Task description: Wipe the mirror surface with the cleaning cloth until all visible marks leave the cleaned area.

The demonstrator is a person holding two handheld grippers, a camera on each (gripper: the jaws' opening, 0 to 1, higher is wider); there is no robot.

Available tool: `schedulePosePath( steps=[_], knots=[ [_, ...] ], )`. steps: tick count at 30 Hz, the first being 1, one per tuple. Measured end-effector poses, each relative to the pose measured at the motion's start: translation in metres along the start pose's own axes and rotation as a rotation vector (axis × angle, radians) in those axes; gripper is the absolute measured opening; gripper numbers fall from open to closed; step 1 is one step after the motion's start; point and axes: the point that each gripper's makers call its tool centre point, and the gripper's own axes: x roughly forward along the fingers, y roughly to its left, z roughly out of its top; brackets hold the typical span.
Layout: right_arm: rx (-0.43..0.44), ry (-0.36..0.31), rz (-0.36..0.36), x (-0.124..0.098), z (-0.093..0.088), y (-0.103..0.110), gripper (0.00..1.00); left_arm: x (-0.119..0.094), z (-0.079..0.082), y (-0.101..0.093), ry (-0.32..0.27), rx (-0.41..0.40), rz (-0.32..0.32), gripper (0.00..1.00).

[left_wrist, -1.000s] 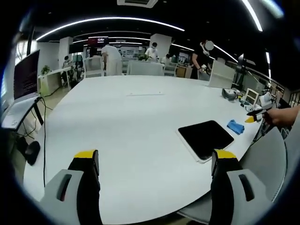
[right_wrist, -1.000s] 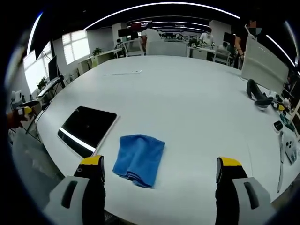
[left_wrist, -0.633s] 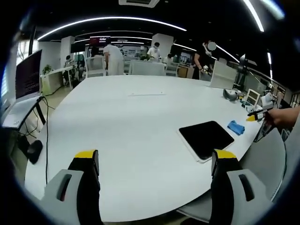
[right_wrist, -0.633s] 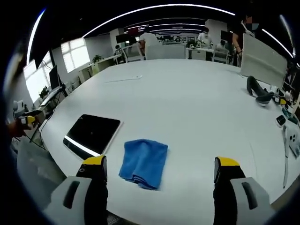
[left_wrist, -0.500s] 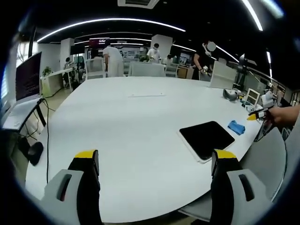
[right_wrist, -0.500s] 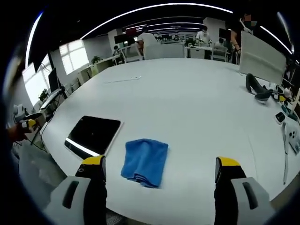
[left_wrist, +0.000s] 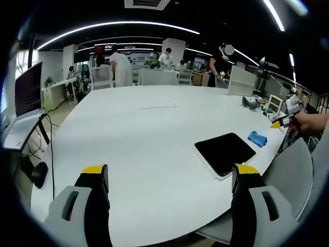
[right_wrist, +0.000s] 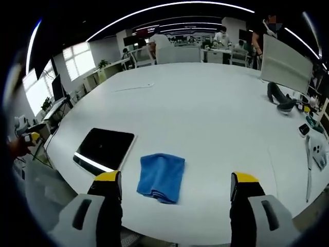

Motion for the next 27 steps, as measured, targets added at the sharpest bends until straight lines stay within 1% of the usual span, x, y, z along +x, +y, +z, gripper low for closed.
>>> schedulePosePath(
  steps=[2,4,6,7,9,11,13,14,15,16,18,21,24,26,27],
  knots=[
    [-0.001,0.014,0.011,0.001,0.003,0.002,0.81,0.003,0.002,0.002,-0.006,0.008,0.008,0.99],
    [-0.014,0.037,0.022,0.004,0.007,0.008,0.8,0.007,0.003,0.001,-0.007,-0.008,-0.002,0.99],
    [-0.059,0.128,0.044,0.01,-0.002,0.013,0.72,0.01,0.002,0.0,-0.006,-0.001,-0.005,0.99],
    [-0.063,0.121,0.049,0.017,0.0,0.018,0.69,0.012,0.0,-0.001,-0.001,-0.003,-0.015,0.99],
    [-0.057,0.166,0.059,0.024,-0.006,0.024,0.69,0.014,-0.003,-0.001,0.01,-0.006,-0.022,0.99],
    [-0.062,0.166,0.054,0.034,-0.005,0.027,0.65,0.015,-0.006,-0.002,0.019,-0.003,-0.033,0.99],
    [-0.065,0.199,0.039,0.044,-0.01,0.025,0.58,0.015,-0.008,-0.004,0.024,-0.006,-0.039,0.99],
    [-0.061,0.209,0.03,0.049,-0.012,0.024,0.54,0.015,-0.012,-0.008,0.029,-0.03,-0.054,0.99],
    [-0.059,0.214,0.022,0.051,-0.013,0.023,0.51,0.015,-0.015,-0.012,0.035,-0.035,-0.074,0.99],
    [-0.053,0.23,0.013,0.055,-0.017,0.022,0.49,0.015,-0.018,-0.014,0.043,-0.021,-0.076,0.99],
    [-0.034,0.237,0.011,0.06,-0.02,0.021,0.44,0.014,-0.022,-0.014,0.052,-0.006,-0.072,0.99],
    [-0.021,0.25,0.005,0.067,-0.024,0.021,0.36,0.013,-0.025,-0.012,0.052,-0.018,-0.072,0.99],
    [0.009,0.255,-0.002,0.077,-0.027,0.022,0.26,0.012,-0.028,-0.009,0.058,-0.026,-0.069,0.99],
    [0.013,0.269,-0.04,0.084,-0.03,0.017,0.22,0.011,-0.027,-0.01,0.058,-0.027,-0.069,0.99],
    [0.014,0.273,-0.039,0.086,-0.031,0.018,0.21,0.011,-0.027,-0.01,0.057,-0.027,-0.07,0.99]
  ],
)
